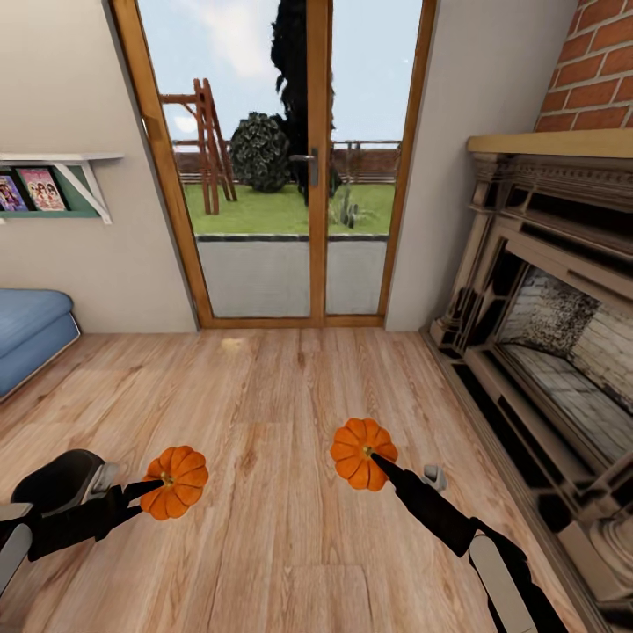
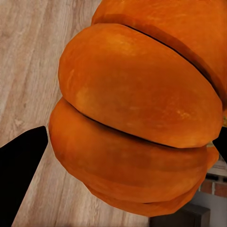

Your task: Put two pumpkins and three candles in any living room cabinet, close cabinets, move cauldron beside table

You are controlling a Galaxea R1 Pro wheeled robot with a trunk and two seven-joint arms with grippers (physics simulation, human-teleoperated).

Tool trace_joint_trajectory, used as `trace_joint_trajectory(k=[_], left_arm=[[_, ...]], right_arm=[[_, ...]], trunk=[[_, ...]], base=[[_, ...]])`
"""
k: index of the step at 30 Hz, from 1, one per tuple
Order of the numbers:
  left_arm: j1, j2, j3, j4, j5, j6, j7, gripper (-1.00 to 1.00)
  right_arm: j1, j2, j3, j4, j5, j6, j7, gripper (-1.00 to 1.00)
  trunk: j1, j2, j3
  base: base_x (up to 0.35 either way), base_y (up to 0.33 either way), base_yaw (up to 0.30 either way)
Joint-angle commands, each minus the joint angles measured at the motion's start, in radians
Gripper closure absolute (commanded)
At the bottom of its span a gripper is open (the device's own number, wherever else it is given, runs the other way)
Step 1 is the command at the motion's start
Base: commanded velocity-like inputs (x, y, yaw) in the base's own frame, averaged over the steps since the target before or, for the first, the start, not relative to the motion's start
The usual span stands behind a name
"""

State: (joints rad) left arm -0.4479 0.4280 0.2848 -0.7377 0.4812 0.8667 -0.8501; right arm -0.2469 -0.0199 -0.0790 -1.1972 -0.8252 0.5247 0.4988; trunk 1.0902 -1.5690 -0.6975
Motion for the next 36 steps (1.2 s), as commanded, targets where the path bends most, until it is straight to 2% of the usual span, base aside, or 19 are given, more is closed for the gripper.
trace_joint_trajectory(k=[1, 13, 29, 36], left_arm=[[0.000, 0.000, 0.000, 0.000, 0.001, -0.001, 0.001, 1.00], [0.000, 0.000, -0.001, 0.000, 0.001, 0.000, 0.001, 1.00], [0.000, 0.000, -0.001, 0.000, 0.001, 0.001, 0.002, 1.00], [0.000, 0.000, -0.001, 0.000, 0.001, 0.002, 0.002, 1.00]], right_arm=[[0.000, 0.000, 0.000, 0.000, -0.001, 0.001, -0.001, 1.00], [0.000, 0.000, 0.000, 0.000, -0.004, 0.000, 0.000, 1.00], [0.000, 0.000, 0.000, 0.001, -0.001, -0.001, 0.001, 1.00], [0.000, 0.000, 0.000, 0.001, 0.000, -0.001, 0.000, 1.00]], trunk=[[0.000, 0.000, 0.000], [0.000, 0.000, 0.000], [0.000, 0.000, 0.010], [0.000, 0.000, 0.011]], base=[[-0.031, 0.000, 0.000], [-0.150, 0.000, -0.005], [-0.050, -0.010, -0.229], [-0.003, 0.000, -0.037]])
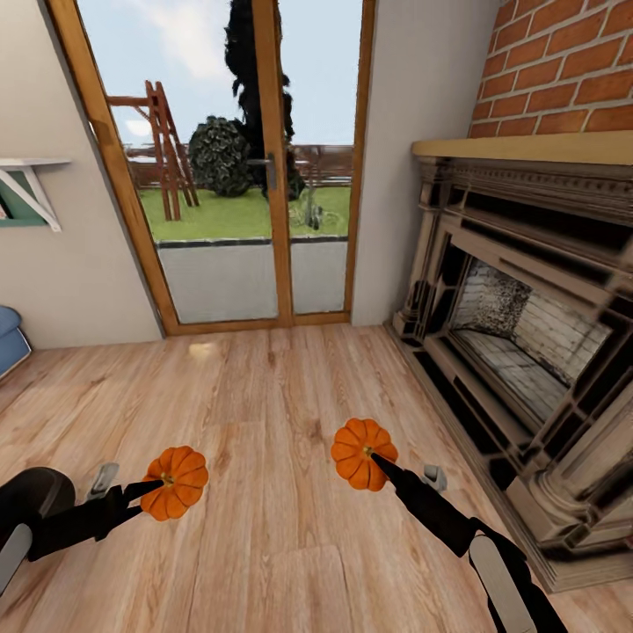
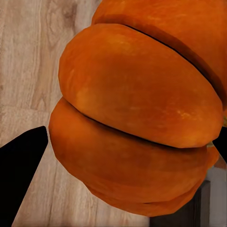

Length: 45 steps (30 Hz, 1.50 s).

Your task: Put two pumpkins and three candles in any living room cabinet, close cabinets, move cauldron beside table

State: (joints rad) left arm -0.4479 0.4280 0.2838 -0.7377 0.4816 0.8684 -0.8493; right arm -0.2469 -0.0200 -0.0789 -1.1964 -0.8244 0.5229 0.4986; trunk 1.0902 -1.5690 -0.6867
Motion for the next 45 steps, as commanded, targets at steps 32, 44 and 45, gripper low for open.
trace_joint_trajectory(k=[32, 44, 45], left_arm=[[0.000, 0.000, 0.000, 0.000, 0.000, 0.000, 0.003, 1.00], [0.000, 0.000, 0.000, 0.000, 0.000, 0.000, 0.003, 1.00], [0.000, 0.000, 0.000, 0.000, 0.000, 0.000, 0.003, 1.00]], right_arm=[[0.000, 0.000, -0.002, 0.021, -0.010, 0.000, 0.001, 1.00], [0.000, 0.000, -0.004, 0.033, -0.010, 0.000, 0.001, 1.00], [0.000, 0.000, -0.004, 0.033, -0.011, 0.000, 0.001, 1.00]], trunk=[[0.000, 0.000, 0.021], [0.000, 0.000, 0.031], [0.000, 0.000, 0.032]], base=[[-0.143, 0.000, -0.205], [-0.176, 0.000, -0.251], [-0.015, 0.000, -0.251]])
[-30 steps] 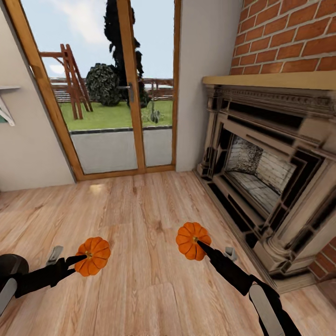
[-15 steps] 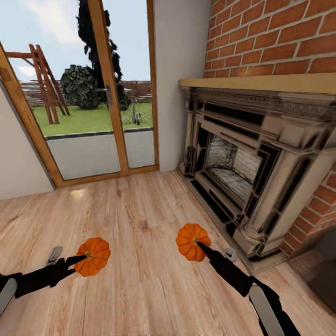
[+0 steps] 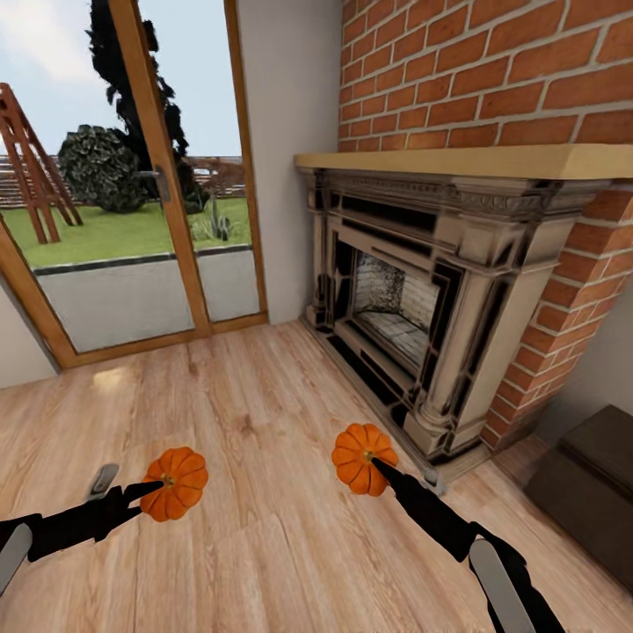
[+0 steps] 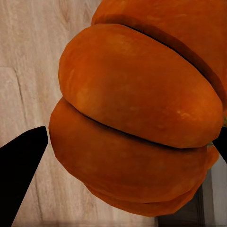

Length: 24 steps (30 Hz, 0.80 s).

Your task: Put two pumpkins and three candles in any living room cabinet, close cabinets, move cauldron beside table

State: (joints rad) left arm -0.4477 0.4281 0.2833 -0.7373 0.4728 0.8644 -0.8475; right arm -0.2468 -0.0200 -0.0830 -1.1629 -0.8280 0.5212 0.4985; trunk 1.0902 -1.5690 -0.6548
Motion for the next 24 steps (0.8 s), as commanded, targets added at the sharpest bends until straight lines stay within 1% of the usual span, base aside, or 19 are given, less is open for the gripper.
trace_joint_trajectory(k=[1, 6, 10, 18, 24], left_arm=[[0.000, 0.000, 0.000, -0.001, 0.009, 0.004, 0.001, 1.00], [0.000, 0.000, 0.000, -0.001, 0.009, 0.004, 0.001, 1.00], [0.000, 0.000, 0.000, -0.001, 0.009, 0.004, 0.001, 1.00], [0.000, 0.000, 0.000, -0.001, 0.009, 0.004, 0.001, 1.00], [0.000, 0.000, 0.000, -0.001, 0.009, 0.004, 0.001, 1.00]], right_arm=[[0.000, 0.000, 0.000, 0.001, -0.008, 0.002, 0.001, 1.00], [0.000, 0.000, -0.002, 0.002, -0.008, 0.002, 0.000, 1.00], [0.000, 0.000, -0.005, 0.002, -0.008, 0.001, 0.000, 1.00], [0.000, 0.000, -0.009, 0.003, -0.010, 0.004, -0.001, 1.00], [0.000, 0.000, -0.013, 0.005, -0.014, 0.011, -0.005, 1.00]], trunk=[[0.000, 0.000, 0.001], [0.000, 0.000, 0.005], [0.000, 0.000, 0.008], [0.000, 0.000, 0.013], [0.000, 0.000, 0.009]], base=[[-0.012, 0.000, -0.251], [-0.072, 0.000, -0.251], [-0.149, 0.000, -0.251], [-0.233, 0.000, -0.258], [-0.246, -0.023, -0.228]])
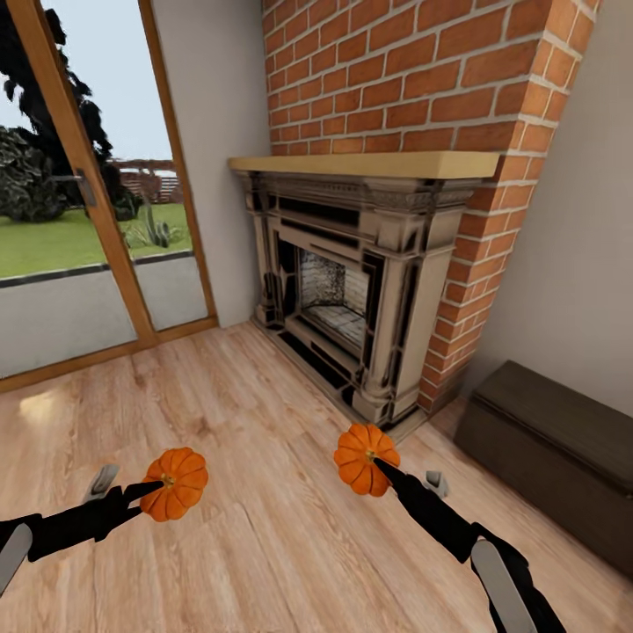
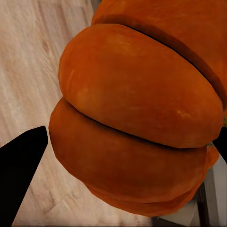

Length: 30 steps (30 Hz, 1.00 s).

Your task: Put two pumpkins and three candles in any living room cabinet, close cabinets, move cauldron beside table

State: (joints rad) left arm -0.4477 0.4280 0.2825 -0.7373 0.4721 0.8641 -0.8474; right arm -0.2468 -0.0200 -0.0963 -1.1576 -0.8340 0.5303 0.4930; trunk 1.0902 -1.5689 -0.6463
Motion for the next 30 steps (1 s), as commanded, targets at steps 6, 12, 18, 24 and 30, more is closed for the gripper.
trace_joint_trajectory(k=[6, 12, 18, 24, 30], left_arm=[[0.000, 0.000, 0.000, -0.001, 0.010, 0.004, 0.001, 1.00], [0.000, 0.000, 0.000, -0.001, 0.010, 0.004, 0.001, 1.00], [0.000, 0.000, 0.001, -0.001, 0.010, 0.004, 0.001, 1.00], [0.000, 0.000, 0.001, -0.001, 0.010, 0.004, 0.001, 1.00], [0.000, 0.000, 0.002, -0.001, 0.010, 0.002, -0.002, 1.00]], right_arm=[[0.000, 0.000, -0.042, 0.005, -0.008, 0.002, 0.001, 1.00], [0.000, 0.000, -0.059, 0.009, -0.008, -0.001, 0.002, 1.00], [0.000, 0.000, -0.063, 0.044, -0.008, -0.004, 0.003, 1.00], [0.000, 0.000, -0.086, 0.048, -0.008, -0.004, 0.004, 1.00], [0.000, 0.000, -0.091, 0.065, -0.012, -0.005, 0.006, 1.00]], trunk=[[0.000, 0.000, -0.009], [0.000, 0.000, -0.019], [0.000, 0.000, -0.028], [0.000, 0.000, -0.034], [0.000, 0.000, -0.034]], base=[[-0.244, -0.154, -0.111], [-0.137, -0.139, -0.072], [-0.010, -0.011, -0.120], [-0.001, -0.001, -0.216], [-0.003, 0.000, -0.274]])
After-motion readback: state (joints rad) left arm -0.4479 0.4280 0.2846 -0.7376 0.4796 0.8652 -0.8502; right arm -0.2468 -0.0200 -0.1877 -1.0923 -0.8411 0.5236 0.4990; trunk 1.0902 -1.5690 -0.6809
